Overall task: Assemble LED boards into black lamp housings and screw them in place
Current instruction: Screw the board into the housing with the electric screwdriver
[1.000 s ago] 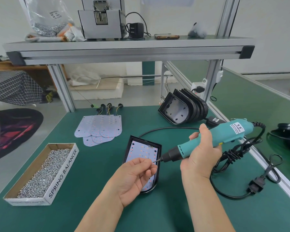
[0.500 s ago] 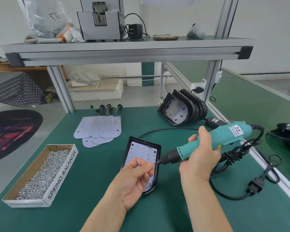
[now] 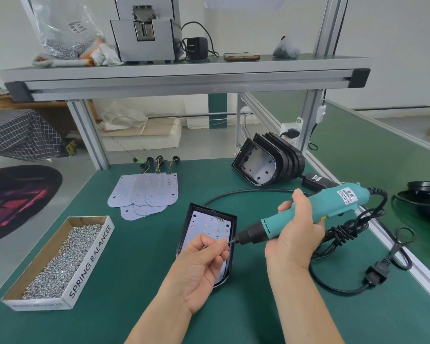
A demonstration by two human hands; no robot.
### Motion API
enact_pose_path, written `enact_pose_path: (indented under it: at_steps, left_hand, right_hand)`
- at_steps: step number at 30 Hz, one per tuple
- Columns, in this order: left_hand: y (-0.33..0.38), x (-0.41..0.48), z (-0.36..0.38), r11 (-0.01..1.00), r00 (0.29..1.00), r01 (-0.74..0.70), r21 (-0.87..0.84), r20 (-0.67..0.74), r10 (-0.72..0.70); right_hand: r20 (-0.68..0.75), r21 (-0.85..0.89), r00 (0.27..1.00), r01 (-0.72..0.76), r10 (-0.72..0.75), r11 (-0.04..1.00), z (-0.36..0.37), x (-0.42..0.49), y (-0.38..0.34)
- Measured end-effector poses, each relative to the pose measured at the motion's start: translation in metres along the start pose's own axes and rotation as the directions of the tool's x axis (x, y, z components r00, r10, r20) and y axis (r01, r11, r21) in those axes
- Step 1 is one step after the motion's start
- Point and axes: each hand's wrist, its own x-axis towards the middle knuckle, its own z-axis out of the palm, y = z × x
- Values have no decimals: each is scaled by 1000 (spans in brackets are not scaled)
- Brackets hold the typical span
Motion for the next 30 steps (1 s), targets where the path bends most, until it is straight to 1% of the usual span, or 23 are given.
enact_pose_path:
  at_steps: [6,12,15,18,20,23,27,30]
  left_hand:
    - [-4,0,1,994,996,-89,71,17,88]
    - [-6,-2,5,973,983,-183,139,47,179]
    - [-7,-3,6,975,989,-147,166,29,144]
    - [-8,-3,6,990,998,-54,132,-13,56]
    - [-7,-2,5,993,999,-28,116,-31,31]
    - [-5,-4,4,995,1000,-21,98,-13,22]
    - [-2,-4,1,990,998,-64,124,8,64]
    - [-2,-4,0,990,998,-69,125,23,66]
  right_hand:
    - [-15,-15,1000,23,-24,1000,2,0,-2]
    - [-65,29,995,-71,73,997,-2,8,-1]
    - [-66,31,995,-77,78,997,-3,8,0]
    - [-38,17,998,-56,57,998,-1,7,2]
    - [-20,4,999,-44,44,999,0,6,3]
    - [2,-10,999,-43,43,999,1,5,5]
    - [-2,-15,998,-63,63,998,3,3,7]
    - [0,-16,998,-70,70,997,4,2,7]
